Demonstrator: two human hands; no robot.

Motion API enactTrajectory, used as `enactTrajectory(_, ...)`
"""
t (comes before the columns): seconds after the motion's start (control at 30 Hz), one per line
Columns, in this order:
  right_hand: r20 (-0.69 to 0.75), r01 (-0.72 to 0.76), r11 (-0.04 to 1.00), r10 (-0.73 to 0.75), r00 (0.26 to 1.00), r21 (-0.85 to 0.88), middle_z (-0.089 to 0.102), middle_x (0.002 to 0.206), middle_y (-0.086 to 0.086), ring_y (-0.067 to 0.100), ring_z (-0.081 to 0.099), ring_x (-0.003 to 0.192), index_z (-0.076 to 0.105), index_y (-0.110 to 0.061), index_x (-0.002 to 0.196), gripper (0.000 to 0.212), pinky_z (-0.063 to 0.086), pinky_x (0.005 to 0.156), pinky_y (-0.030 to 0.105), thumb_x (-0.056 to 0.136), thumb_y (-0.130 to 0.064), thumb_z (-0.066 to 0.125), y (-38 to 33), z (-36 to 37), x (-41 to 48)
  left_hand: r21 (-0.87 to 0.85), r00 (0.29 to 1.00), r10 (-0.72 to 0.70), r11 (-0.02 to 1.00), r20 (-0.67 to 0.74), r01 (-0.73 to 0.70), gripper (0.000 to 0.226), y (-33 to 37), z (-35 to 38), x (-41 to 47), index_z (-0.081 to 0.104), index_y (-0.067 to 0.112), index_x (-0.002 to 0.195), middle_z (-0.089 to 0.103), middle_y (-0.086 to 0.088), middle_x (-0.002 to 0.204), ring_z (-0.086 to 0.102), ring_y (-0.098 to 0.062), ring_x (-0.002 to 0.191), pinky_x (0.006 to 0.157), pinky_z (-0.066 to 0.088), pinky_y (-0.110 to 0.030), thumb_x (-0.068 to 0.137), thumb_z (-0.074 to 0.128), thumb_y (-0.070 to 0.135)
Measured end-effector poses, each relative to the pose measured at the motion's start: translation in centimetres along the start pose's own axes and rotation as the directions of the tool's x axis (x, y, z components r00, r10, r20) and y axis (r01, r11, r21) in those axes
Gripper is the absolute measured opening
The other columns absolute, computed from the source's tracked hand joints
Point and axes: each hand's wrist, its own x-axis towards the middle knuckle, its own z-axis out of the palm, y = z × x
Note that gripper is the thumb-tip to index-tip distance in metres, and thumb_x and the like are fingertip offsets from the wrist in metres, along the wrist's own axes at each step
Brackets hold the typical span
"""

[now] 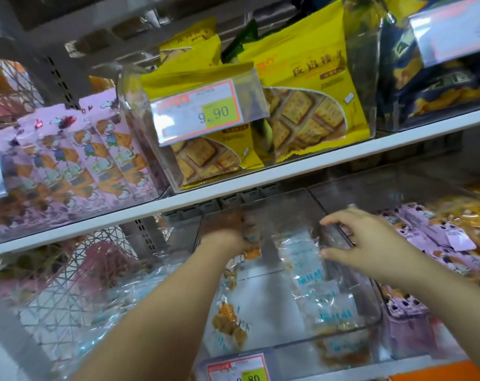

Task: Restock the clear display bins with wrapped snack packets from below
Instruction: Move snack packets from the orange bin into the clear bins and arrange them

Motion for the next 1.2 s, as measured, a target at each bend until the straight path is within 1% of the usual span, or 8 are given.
enactTrajectory(0.07,0.007,0.007,1.000,-0.007,1.000,0.001,0.049,0.111,-0.016,0.003,0.049,0.100,0.057,-0.033,0.118,0.050,0.037,0.085,0.020,0.073,-0.038,0.078,0.1,0.0,0.0,0.033,0.997,0.028,0.999,0.067,-0.031,0.061,0.7,0.4,0.7,0.052,0.021,0.125,0.059,0.002,0.124,0.059,-0.024,0.108,0.086,0.047,-0.028,0.074,0.075,0.045)
enactTrajectory(0.23,0.008,0.019,0.999,-0.019,1.000,0.041,0.048,0.112,-0.017,0.004,0.051,0.102,0.057,-0.036,0.113,0.047,0.037,0.088,0.020,0.072,-0.038,0.078,0.1,0.1,0.1,-0.177,0.976,0.114,0.981,0.184,-0.081,0.059,1.0,2.3,2.5,0.049,0.018,0.128,0.056,0.000,0.128,0.054,-0.014,0.094,0.074,0.047,-0.025,0.077,0.078,0.027)
enactTrajectory(0.33,0.002,0.022,0.999,-0.022,1.000,0.043,0.049,0.113,-0.015,0.006,0.050,0.105,0.058,-0.035,0.113,0.046,0.037,0.091,0.019,0.072,-0.038,0.078,0.1,0.2,0.1,-0.226,0.968,0.112,0.972,0.225,-0.060,0.068,0.2,4.1,3.0,0.043,0.020,0.135,0.050,-0.001,0.136,0.054,-0.017,0.104,0.076,0.044,-0.024,0.077,0.078,0.028)
enactTrajectory(0.43,0.008,0.016,0.999,-0.016,1.000,0.046,0.048,0.115,-0.014,0.006,0.050,0.104,0.058,-0.033,0.115,0.047,0.035,0.090,0.018,0.072,-0.037,0.078,-0.1,0.1,0.1,-0.175,0.975,0.134,0.979,0.178,-0.103,0.083,-0.1,5.6,3.3,0.032,0.023,0.144,0.037,-0.003,0.146,0.043,-0.026,0.126,0.092,0.049,-0.034,0.076,0.079,0.032)
enactTrajectory(0.57,0.025,0.008,0.999,-0.009,1.000,0.037,0.046,0.116,-0.014,0.005,0.049,0.105,0.057,-0.035,0.116,0.047,0.034,0.089,0.017,0.073,-0.039,0.076,-0.2,0.1,0.1,-0.105,0.997,0.050,0.994,0.065,-0.043,0.085,0.0,5.3,3.0,0.027,0.029,0.145,0.025,-0.003,0.149,0.027,-0.032,0.136,0.101,0.043,-0.043,0.076,0.077,0.035)
enactTrajectory(0.7,0.022,-0.005,0.999,0.004,1.000,0.046,0.046,0.115,-0.013,0.006,0.050,0.104,0.058,-0.034,0.115,0.046,0.034,0.088,0.017,0.073,-0.038,0.077,-0.3,0.1,0.1,-0.186,0.999,0.012,0.982,-0.040,-0.020,0.062,0.3,5.4,2.2,0.034,0.025,0.138,0.027,-0.007,0.144,0.036,-0.034,0.128,0.094,0.043,-0.038,0.084,0.064,0.022)
enactTrajectory(0.83,0.025,-0.021,0.999,0.020,0.999,0.047,0.046,0.116,-0.012,0.008,0.050,0.105,0.059,-0.032,0.116,0.047,0.034,0.089,0.018,0.073,-0.036,0.077,-0.5,0.1,0.0,-0.100,0.995,0.058,0.993,-0.079,-0.065,0.052,1.0,7.1,1.0,0.039,0.025,0.134,0.032,-0.010,0.136,0.045,-0.033,0.114,0.080,0.049,-0.036,0.088,0.055,0.007)
enactTrajectory(1.2,0.019,-0.033,0.998,0.032,0.999,0.046,0.046,0.117,-0.012,0.009,0.051,0.106,0.060,-0.030,0.116,0.045,0.036,0.091,0.019,0.074,-0.035,0.076,-0.9,0.1,-0.2,-0.078,0.998,0.057,0.995,-0.028,-0.059,0.070,1.7,8.4,1.6,0.022,0.031,0.149,0.018,-0.012,0.147,0.028,-0.029,0.131,0.097,0.044,-0.032,0.091,0.046,0.000)
